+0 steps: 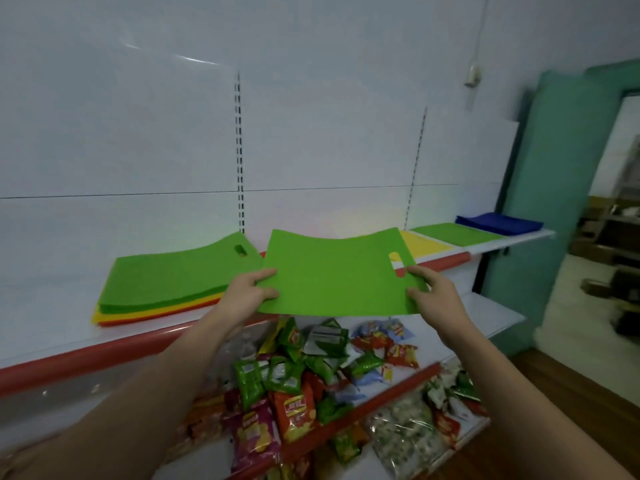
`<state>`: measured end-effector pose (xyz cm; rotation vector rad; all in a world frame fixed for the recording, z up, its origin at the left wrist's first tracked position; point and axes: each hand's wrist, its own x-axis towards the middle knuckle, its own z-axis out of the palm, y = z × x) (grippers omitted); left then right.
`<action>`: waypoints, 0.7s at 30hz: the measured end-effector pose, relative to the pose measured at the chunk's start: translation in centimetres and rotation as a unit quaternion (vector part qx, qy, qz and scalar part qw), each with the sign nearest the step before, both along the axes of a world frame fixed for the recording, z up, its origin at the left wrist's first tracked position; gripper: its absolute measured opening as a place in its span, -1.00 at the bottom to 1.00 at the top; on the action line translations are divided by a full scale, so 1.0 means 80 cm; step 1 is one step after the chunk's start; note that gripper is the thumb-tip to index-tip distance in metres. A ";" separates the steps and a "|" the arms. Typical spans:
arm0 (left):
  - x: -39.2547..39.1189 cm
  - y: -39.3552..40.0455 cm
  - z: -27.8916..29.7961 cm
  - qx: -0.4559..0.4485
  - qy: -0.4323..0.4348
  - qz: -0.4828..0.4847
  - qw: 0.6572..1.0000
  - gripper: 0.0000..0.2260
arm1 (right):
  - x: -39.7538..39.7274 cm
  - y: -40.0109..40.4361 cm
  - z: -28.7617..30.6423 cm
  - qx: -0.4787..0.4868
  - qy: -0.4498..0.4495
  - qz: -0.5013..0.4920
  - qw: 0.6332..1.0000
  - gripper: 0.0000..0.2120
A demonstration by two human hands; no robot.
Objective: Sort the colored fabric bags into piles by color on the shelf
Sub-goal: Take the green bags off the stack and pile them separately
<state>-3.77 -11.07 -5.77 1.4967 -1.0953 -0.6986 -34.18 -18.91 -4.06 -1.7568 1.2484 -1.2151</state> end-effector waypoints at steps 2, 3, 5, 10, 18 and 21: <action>-0.035 -0.023 -0.003 0.003 0.009 -0.021 1.000 -0.52 | -0.043 -0.010 -0.005 0.008 -0.005 -0.014 1.000 -0.60; -0.054 -0.035 -0.004 0.003 0.017 -0.029 0.999 -0.50 | -0.064 -0.014 -0.007 0.009 -0.008 -0.022 1.000 -0.60; -0.097 -0.061 -0.005 0.006 0.030 -0.049 0.998 -0.50 | -0.109 -0.026 -0.012 0.015 -0.007 -0.039 0.999 -0.59; -0.211 -0.126 -0.011 0.006 0.056 -0.084 0.995 -0.48 | -0.227 -0.062 -0.022 0.047 -0.005 -0.072 0.996 -0.56; -0.361 -0.216 -0.030 0.019 0.063 -0.138 0.988 -0.44 | -0.396 -0.115 -0.034 0.067 0.017 -0.111 0.991 -0.55; -0.408 -0.240 -0.040 0.031 0.038 -0.161 0.986 -0.44 | -0.439 -0.141 -0.037 0.077 0.005 -0.125 0.989 -0.54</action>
